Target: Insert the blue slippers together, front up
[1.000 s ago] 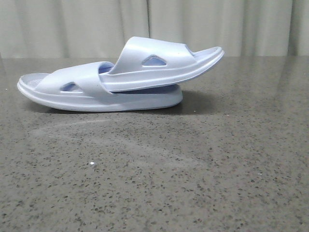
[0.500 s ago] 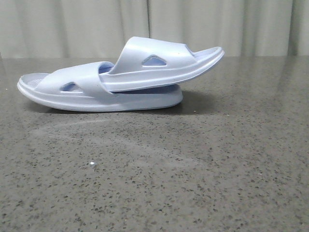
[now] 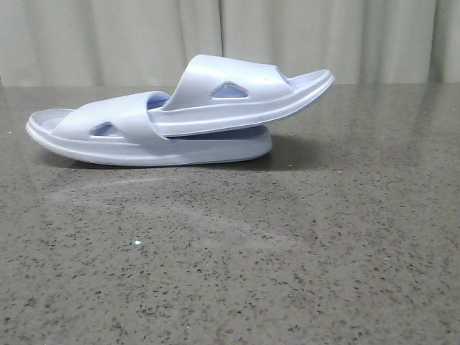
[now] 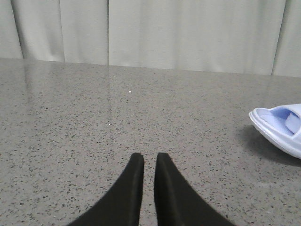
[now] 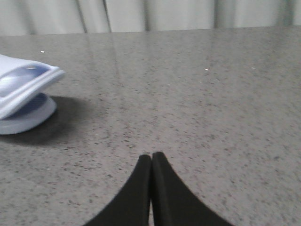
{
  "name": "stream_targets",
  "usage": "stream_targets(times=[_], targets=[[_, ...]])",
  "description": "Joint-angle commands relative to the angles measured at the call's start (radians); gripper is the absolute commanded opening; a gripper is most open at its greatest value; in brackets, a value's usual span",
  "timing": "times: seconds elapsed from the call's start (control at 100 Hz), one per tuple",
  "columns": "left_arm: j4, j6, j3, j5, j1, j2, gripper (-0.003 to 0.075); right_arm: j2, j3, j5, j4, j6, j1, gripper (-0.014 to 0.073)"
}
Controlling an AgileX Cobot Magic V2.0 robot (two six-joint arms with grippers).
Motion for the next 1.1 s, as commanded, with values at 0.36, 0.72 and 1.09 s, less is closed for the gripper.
stream_targets(times=[0.36,0.72,1.09], targets=[[0.001,-0.003,0.009,-0.086,0.001,-0.031,0.0015,-0.391,0.197,0.045,-0.337,0.224,-0.026,-0.0078],[0.001,-0.003,0.009,-0.086,0.001,-0.030,0.0015,-0.397,0.197,0.050,-0.369,0.224,-0.119,-0.0078],[0.001,-0.003,0.009,-0.086,0.001,-0.030,0.0015,-0.397,0.197,0.050,-0.369,0.224,-0.119,-0.0078]])
